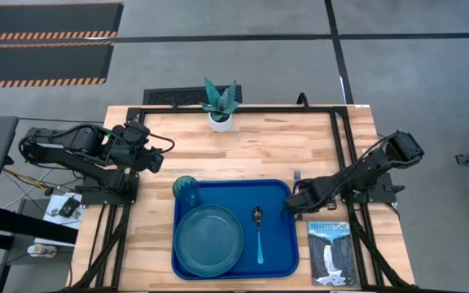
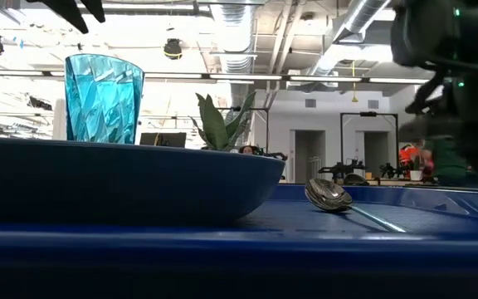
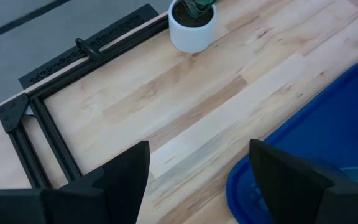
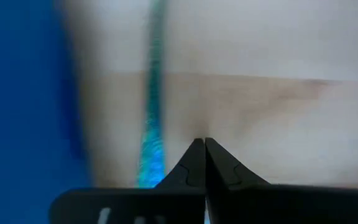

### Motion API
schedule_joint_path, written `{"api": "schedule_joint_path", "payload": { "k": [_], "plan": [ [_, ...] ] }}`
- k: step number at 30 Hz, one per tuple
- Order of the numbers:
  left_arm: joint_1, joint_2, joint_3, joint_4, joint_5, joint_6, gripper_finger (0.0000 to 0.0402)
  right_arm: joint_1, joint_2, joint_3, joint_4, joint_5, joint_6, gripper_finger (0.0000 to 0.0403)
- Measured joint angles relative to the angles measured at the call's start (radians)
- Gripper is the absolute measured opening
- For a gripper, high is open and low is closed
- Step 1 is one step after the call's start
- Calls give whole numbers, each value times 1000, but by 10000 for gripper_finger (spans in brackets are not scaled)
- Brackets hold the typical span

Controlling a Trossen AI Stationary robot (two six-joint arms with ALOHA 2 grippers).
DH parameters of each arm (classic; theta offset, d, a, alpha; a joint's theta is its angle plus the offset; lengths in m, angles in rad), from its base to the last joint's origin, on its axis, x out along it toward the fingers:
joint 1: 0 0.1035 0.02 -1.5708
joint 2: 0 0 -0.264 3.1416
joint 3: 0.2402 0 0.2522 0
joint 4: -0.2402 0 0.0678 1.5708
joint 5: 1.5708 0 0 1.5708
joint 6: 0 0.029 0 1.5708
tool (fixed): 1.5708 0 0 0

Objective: Pick and place plate/cup/fork/spoon on tray
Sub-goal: Put the blue fork on the blue tray to the right of the blue spoon

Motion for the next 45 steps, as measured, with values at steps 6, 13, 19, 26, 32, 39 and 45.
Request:
{"api": "schedule_joint_path", "payload": {
  "k": [6,13,19,26,32,39,45],
  "plan": [
    [0,0,0,0,-19,0,261,-38,0,23,72,86,-69,13],
    [0,0,0,0,-23,-20,261,-202,-32,107,-67,106,-415,23],
    [0,0,0,0,-32,-31,261,-463,-112,149,-129,132,-1061,64],
    [0,0,0,0,-27,-80,261,-710,-146,148,-135,69,-1785,170],
    [0,0,0,0,-24,-129,261,-814,-81,148,-147,-92,-2056,240],
    [0,0,0,0,-24,-135,261,-883,42,147,-157,-190,-2205,241],
    [0,0,0,0,-30,-135,261,-896,93,147,-153,-244,-2249,226]
  ]
}}
